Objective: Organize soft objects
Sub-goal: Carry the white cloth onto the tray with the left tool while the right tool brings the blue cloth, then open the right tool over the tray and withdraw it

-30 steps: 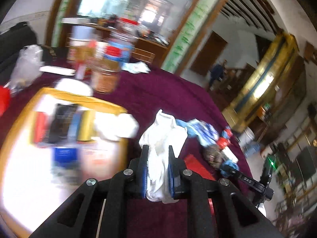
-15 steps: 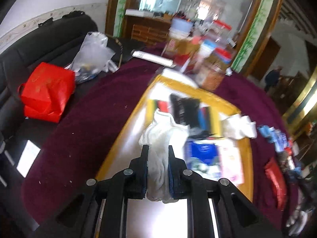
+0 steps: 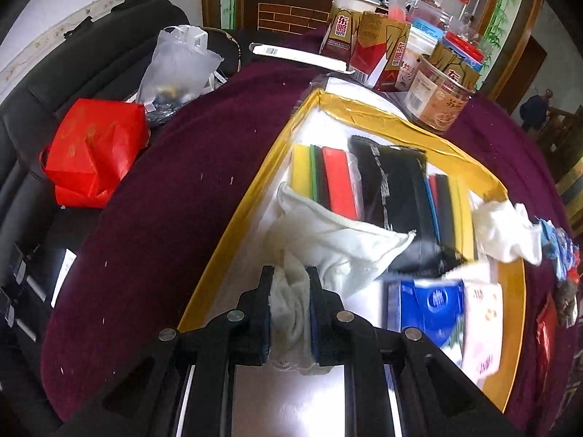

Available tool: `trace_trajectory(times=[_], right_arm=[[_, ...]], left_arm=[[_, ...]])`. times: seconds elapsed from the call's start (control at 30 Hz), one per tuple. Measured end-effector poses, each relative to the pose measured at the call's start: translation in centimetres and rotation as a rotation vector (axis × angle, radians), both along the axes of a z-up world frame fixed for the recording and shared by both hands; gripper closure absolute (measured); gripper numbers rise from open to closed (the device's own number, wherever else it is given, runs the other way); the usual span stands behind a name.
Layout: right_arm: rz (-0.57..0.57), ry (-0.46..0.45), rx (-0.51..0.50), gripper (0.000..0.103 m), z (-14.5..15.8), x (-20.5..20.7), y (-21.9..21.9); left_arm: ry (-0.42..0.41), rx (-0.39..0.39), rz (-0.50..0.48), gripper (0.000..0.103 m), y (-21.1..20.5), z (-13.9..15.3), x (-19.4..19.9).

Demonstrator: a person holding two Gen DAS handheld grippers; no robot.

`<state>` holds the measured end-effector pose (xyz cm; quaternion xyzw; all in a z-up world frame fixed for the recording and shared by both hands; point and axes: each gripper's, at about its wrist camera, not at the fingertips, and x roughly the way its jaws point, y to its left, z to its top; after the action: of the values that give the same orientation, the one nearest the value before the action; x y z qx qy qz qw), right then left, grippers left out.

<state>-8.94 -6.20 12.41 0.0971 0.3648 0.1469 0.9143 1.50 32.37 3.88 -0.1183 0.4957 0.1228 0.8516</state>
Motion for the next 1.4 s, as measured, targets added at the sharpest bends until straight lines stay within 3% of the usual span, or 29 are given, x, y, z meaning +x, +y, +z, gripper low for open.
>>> trace_trajectory(times=[0.1, 0.2, 0.27, 0.3, 0.37, 0.5, 0.7, 0.83, 1.07, 1.4], right_arm=[[0.059, 0.002, -0.013, 0.064, 0.5, 0.2, 2.7], [0.106, 0.013, -0.021, 0.064, 0.6, 0.6, 5.0], [0.149, 0.03, -0.024, 0.064, 0.6, 0.9, 7.0], [0.162, 0.035, -0.024, 0.064, 0.6, 1.1, 7.6], [0.208, 0.056, -0.027, 0.064, 0.6, 1.5, 9.8], [0.293, 0.113, -0.02, 0.064, 0.0, 2.7, 14.0], [0.426, 0.2, -0.022, 0.064, -1.8, 4.5, 21.8], [0.502, 0.243, -0.049, 0.064, -3.3, 5.2, 27.7], [0.535, 0.317, -0.128, 0.064, -6.6, 6.9, 34.2], [0.464, 0.346, -0.187, 0.063, -8.6, 10.5, 36.3]], left_arm=[[-0.005, 0.016, 0.015, 0.084, 0.2, 0.0, 1.0], [-0.029, 0.015, 0.022, 0.07, 0.4, 0.1, 1.5], [-0.03, -0.017, 0.007, 0.055, 0.3, 0.3, 1.3], [-0.037, -0.052, 0.001, 0.041, 0.4, 0.5, 0.9], [-0.044, -0.146, -0.001, 0.03, 1.0, 0.8, -0.2], [-0.086, -0.225, -0.024, 0.03, 1.7, 2.0, -2.5], [-0.318, -0.365, 0.01, 0.03, 4.2, 4.9, -9.2], [-0.418, -0.381, 0.015, 0.026, 5.0, 5.8, -13.1], [-0.474, -0.389, 0.03, 0.026, 5.3, 5.2, -16.5], [-0.476, -0.412, 0.047, 0.025, 5.8, 3.8, -17.8]])
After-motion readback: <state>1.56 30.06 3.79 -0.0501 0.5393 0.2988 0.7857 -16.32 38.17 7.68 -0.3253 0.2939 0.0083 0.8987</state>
